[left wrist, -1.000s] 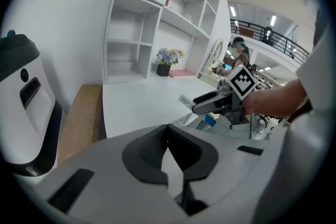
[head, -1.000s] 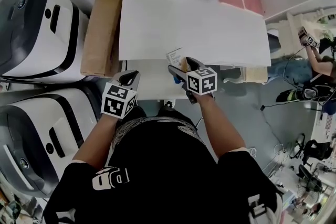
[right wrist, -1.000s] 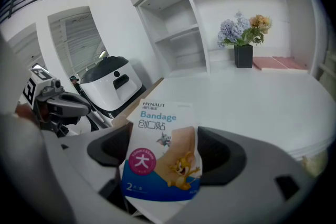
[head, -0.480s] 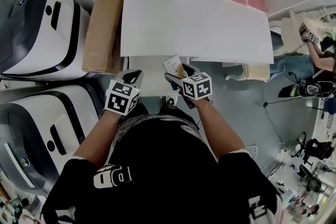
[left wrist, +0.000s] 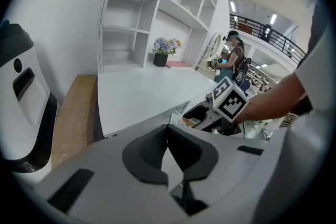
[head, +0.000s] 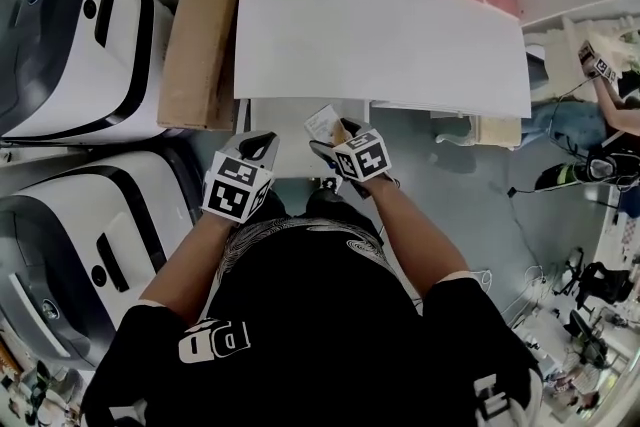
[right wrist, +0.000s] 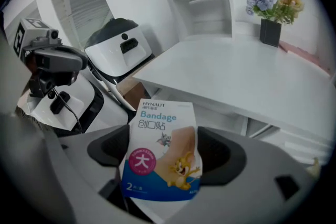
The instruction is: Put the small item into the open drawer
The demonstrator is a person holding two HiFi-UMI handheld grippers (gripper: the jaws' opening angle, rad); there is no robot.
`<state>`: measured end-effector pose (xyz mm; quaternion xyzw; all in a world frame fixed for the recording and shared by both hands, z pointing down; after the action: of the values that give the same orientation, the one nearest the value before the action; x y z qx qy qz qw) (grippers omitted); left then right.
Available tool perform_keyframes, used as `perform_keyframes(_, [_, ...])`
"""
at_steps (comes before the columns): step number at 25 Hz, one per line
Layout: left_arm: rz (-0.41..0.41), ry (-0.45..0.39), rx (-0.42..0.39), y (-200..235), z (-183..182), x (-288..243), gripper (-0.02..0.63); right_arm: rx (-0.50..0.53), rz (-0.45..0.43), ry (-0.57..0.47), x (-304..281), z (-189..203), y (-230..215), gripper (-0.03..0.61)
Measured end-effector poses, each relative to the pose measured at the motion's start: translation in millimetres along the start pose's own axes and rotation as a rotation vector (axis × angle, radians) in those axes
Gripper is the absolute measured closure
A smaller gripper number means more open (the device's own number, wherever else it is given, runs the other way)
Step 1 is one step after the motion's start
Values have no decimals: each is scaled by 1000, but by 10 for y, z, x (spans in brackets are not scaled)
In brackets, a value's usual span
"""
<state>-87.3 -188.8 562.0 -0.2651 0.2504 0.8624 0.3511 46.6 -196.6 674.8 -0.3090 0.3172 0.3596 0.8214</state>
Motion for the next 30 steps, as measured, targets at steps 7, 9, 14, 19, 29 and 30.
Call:
perform_keyframes(7, [-14, 19, 27, 92, 113, 3, 600, 77, 2, 132, -417, 213, -174, 173])
perform_keyframes(9, [-19, 21, 31, 128, 137, 13, 600, 96, 2, 163, -545, 262, -217, 173])
perform_keyframes(14, [-42, 20, 56, 226, 168, 43, 600, 146, 2, 244, -846, 441, -302, 173])
perform_keyframes(19, [-56, 35, 84, 301, 215, -10, 600, 292, 4, 311, -1121, 536, -358, 173])
perform_keyframes(29, [-67, 71, 124, 301, 245, -133, 600, 614, -8, 373, -1489, 612, -420, 173])
perform_keyframes(30, [-71, 71, 133, 314, 244, -152, 600, 622, -13, 376, -1522, 628, -416, 173])
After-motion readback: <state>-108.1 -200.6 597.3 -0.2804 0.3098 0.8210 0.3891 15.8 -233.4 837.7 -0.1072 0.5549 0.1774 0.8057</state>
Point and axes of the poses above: the fingertips, and each gripper's own axes: x backward along the fingers, y to its left, z out of its underside, the point moved 2 cm from there along x, backward along the fingers, and after that the axes turned 6 degrees about -y, right-handed, at the moved point
